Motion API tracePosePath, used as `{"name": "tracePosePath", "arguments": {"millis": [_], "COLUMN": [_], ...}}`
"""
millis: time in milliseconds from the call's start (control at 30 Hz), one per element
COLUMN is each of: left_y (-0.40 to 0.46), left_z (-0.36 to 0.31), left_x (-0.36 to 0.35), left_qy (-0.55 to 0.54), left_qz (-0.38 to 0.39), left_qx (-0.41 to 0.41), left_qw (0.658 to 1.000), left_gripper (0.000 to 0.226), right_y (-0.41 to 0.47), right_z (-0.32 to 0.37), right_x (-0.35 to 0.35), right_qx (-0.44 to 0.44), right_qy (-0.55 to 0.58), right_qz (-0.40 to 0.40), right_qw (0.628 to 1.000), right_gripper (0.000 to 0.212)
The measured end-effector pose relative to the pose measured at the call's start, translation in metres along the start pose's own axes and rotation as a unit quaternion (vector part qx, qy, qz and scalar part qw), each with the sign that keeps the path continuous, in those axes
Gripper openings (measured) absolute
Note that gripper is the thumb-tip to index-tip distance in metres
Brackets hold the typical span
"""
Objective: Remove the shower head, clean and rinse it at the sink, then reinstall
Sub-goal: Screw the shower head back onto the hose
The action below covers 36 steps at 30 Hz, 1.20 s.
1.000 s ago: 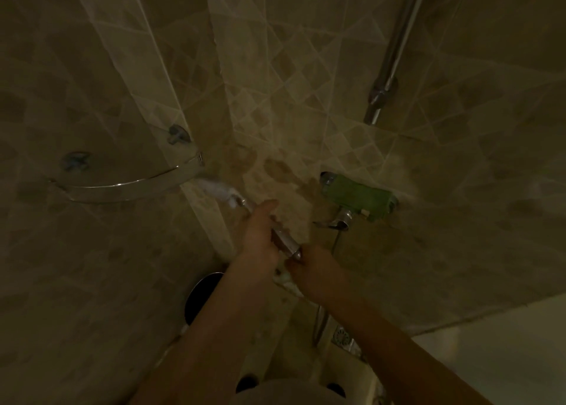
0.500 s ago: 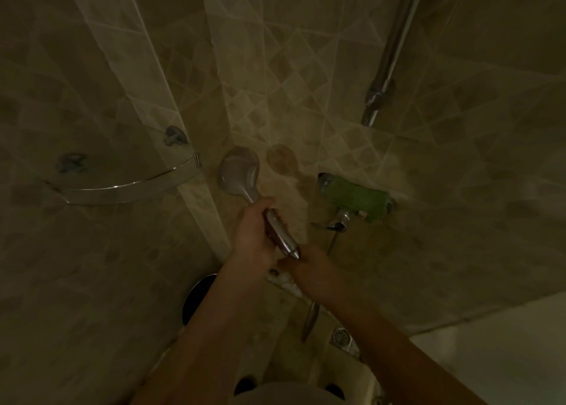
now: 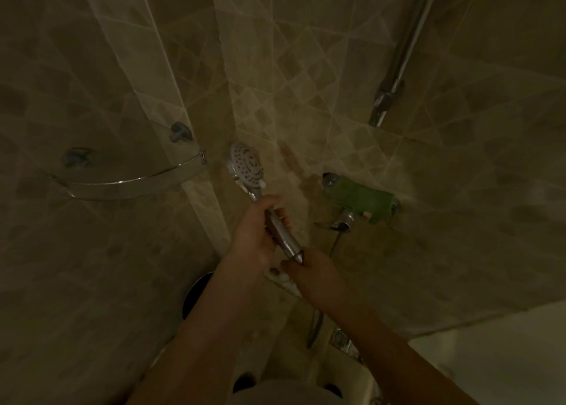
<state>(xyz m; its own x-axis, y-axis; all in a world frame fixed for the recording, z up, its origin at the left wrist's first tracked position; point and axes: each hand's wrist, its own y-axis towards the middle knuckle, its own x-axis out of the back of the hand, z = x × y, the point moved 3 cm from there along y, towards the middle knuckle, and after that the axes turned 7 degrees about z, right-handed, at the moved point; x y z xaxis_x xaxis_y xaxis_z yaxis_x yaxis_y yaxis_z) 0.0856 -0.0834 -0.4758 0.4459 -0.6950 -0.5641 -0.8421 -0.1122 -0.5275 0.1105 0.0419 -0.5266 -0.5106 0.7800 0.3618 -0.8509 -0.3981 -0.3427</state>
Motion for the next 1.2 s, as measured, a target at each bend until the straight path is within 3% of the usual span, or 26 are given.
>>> {"name": "tracePosePath", "arguments": {"millis": [167,267,333,433,533,667,800,867,1000,1100,1200], "left_y": [0.004,0.002,0.0,-0.001,0.002,0.001,-0.002,0.0,0.002,-0.001,-0.001], "left_z": [0.004,-0.001,-0.004,0.002,0.009,0.005,0.008,0.012,0.013,0.009,0.009], "left_x": [-0.001,0.001,0.001,-0.001,0.0,0.005,0.003,0.006,0.013,0.012,0.011], "left_qy": [-0.035,-0.069,-0.083,-0.026,-0.028,-0.066,-0.031,-0.04,-0.104,-0.102,-0.05], "left_qz": [-0.036,0.046,0.062,-0.011,-0.053,-0.003,-0.049,-0.069,-0.003,0.012,-0.045], "left_qx": [-0.039,-0.026,-0.027,-0.046,-0.041,-0.019,-0.02,-0.016,-0.023,-0.036,-0.029], "left_qw": [0.998,0.996,0.994,0.999,0.997,0.998,0.998,0.997,0.994,0.994,0.997], "left_gripper": [0.036,0.044,0.037,0.016,0.027,0.04,0.023,0.027,0.042,0.036,0.026], "right_y": [0.001,-0.001,-0.001,-0.001,-0.005,-0.008,-0.005,-0.006,-0.006,-0.003,-0.003], "right_z": [0.004,0.008,0.009,0.01,0.013,0.013,0.013,0.013,0.012,0.013,0.011], "right_x": [0.0,0.001,0.005,0.01,0.003,-0.005,-0.001,-0.003,-0.006,-0.006,-0.008], "right_qx": [0.052,0.061,0.039,0.029,0.041,0.048,0.033,0.037,0.023,0.015,0.004], "right_qy": [-0.09,-0.042,-0.021,-0.055,-0.104,-0.054,-0.081,-0.105,-0.044,0.007,-0.03], "right_qz": [0.014,0.049,0.044,-0.016,0.005,0.038,-0.006,0.005,0.048,0.049,0.032], "right_qw": [0.994,0.996,0.998,0.998,0.994,0.997,0.996,0.994,0.998,0.999,0.999], "right_gripper": [0.03,0.029,0.024,0.019,0.016,0.017,0.015,0.015,0.019,0.006,0.021]}}
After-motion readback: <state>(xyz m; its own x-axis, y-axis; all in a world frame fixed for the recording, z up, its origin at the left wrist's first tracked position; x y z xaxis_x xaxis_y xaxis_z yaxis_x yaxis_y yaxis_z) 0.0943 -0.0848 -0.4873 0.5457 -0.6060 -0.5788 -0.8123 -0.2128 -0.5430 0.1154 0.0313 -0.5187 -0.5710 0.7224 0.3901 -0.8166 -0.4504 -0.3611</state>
